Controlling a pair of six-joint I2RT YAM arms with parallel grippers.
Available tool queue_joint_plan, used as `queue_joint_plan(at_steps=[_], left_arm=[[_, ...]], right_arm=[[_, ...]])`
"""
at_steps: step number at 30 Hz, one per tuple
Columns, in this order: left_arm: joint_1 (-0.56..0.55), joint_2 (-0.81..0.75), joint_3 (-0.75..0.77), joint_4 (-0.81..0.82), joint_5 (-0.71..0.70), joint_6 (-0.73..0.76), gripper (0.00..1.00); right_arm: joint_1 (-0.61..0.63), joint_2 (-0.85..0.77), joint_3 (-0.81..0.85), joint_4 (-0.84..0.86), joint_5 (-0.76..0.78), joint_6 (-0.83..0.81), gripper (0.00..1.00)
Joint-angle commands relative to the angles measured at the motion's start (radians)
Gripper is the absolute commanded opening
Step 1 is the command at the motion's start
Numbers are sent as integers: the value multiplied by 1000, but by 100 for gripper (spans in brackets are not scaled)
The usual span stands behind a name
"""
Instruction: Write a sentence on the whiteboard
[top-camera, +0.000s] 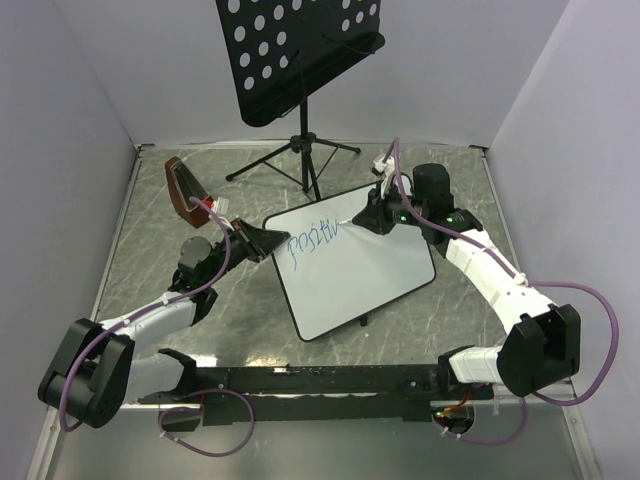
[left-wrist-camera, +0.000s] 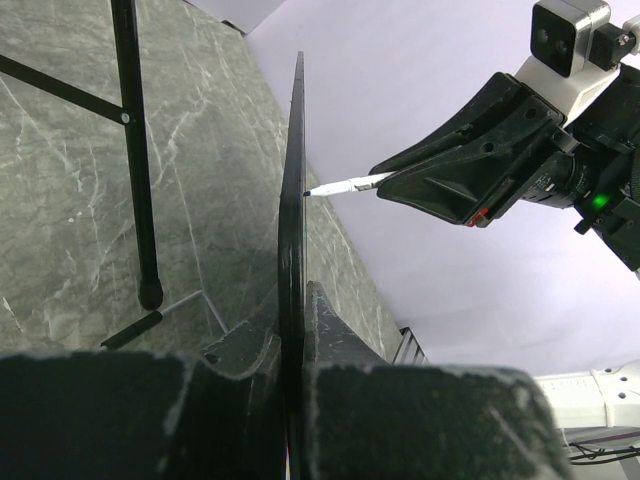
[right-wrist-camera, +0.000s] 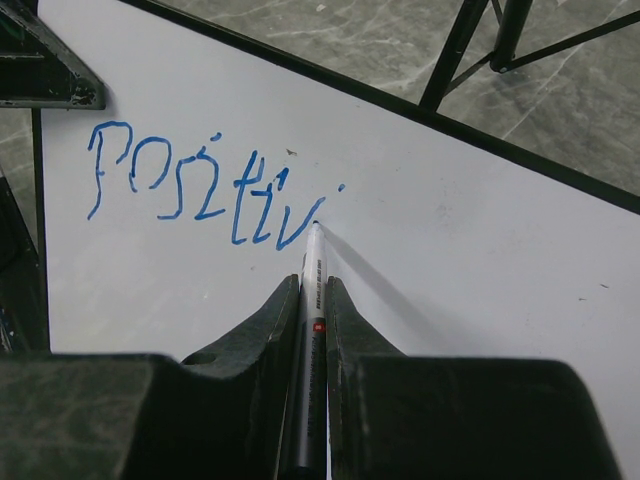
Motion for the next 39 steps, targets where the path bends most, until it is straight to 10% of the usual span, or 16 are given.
queue_joint_plan(at_steps=[1,39], left_arm=[[-7,-23,16,124,28,33,1],[-7,-15,16,135,31,28,1]], right_arm=[[-7,-10,7,36,33,0,0],[-19,-67,-44,-73,-31,-74,0]])
